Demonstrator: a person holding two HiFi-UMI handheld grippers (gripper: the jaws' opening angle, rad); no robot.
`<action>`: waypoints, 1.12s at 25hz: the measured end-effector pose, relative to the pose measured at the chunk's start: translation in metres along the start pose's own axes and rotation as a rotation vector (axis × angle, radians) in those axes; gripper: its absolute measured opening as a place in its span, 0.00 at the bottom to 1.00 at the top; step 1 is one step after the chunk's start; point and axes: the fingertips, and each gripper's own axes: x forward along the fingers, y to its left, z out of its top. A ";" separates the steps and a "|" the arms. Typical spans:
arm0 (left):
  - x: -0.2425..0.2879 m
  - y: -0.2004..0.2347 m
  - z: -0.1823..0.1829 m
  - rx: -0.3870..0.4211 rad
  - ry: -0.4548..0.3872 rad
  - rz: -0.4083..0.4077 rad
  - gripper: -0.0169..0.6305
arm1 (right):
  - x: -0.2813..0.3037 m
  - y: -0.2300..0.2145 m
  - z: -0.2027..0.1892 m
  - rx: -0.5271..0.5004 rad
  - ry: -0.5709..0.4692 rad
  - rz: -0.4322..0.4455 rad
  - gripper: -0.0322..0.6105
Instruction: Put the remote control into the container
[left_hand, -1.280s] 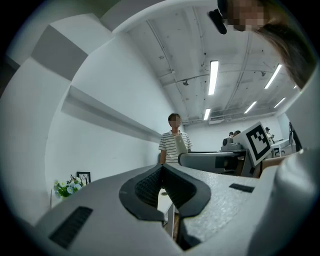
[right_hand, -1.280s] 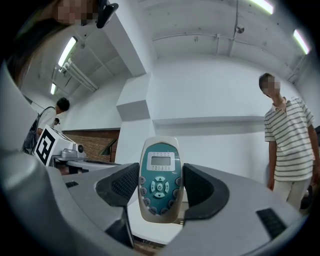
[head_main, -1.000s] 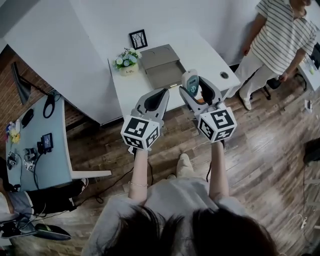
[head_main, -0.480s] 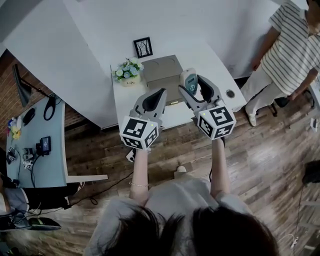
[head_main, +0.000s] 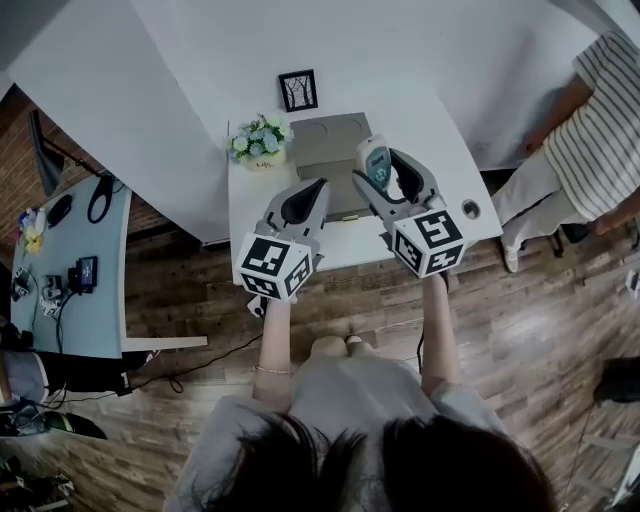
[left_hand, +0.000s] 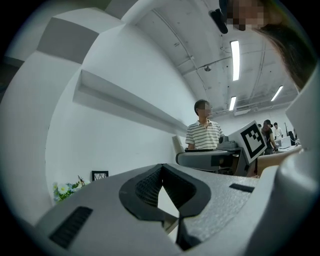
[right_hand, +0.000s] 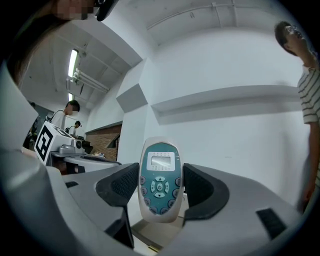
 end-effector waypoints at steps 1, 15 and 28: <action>0.002 0.003 -0.003 -0.003 0.009 0.003 0.03 | 0.004 -0.001 -0.003 0.003 0.006 0.007 0.49; 0.046 0.059 -0.060 -0.061 0.141 -0.006 0.03 | 0.078 -0.030 -0.071 0.009 0.188 0.083 0.49; 0.073 0.083 -0.118 -0.138 0.232 0.009 0.03 | 0.121 -0.036 -0.152 0.011 0.382 0.221 0.49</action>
